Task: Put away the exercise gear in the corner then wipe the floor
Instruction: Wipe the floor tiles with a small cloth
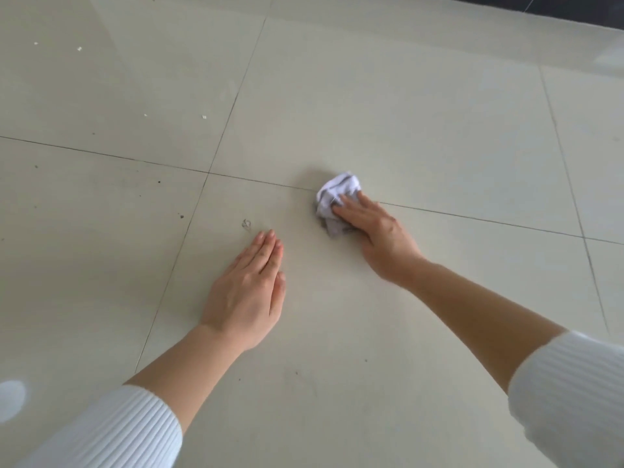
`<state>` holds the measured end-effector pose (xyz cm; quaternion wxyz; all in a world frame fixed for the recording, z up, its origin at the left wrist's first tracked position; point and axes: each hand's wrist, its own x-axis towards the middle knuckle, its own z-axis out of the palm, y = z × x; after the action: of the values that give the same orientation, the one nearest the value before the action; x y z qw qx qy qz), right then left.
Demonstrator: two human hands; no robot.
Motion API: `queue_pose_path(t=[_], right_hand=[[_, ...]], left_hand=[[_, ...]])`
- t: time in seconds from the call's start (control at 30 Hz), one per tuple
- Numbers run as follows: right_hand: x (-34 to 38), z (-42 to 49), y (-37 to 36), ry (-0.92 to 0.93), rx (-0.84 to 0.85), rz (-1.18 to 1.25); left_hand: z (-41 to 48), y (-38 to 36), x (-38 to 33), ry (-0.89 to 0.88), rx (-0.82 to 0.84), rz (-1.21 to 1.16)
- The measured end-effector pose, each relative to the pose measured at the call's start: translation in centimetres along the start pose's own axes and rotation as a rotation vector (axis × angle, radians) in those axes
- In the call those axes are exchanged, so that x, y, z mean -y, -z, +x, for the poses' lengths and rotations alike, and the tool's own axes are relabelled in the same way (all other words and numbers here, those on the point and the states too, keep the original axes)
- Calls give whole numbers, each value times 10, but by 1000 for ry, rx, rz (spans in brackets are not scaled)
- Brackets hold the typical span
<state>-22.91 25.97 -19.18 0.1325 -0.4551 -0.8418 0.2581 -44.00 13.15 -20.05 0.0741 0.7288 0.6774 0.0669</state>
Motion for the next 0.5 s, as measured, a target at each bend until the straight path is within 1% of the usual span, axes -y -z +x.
queue_pose_path(t=[0.1,0.27,0.37,0.43,0.5], right_hand=[[14,-58,-11,73,56,3],[45,-167,-30,171,139,35],[57,-224,-36,239,223,61],[62,-255,-35,324,288,22],[64,-279,-33,408,393,-24]], left_hand=[[-1,6,-7,47,9,-24],[-11,8,-24,117,140,-3],[-42,0,-39,80,119,8],[-67,-6,-49,41,116,8],[-86,-7,-57,22,132,5]])
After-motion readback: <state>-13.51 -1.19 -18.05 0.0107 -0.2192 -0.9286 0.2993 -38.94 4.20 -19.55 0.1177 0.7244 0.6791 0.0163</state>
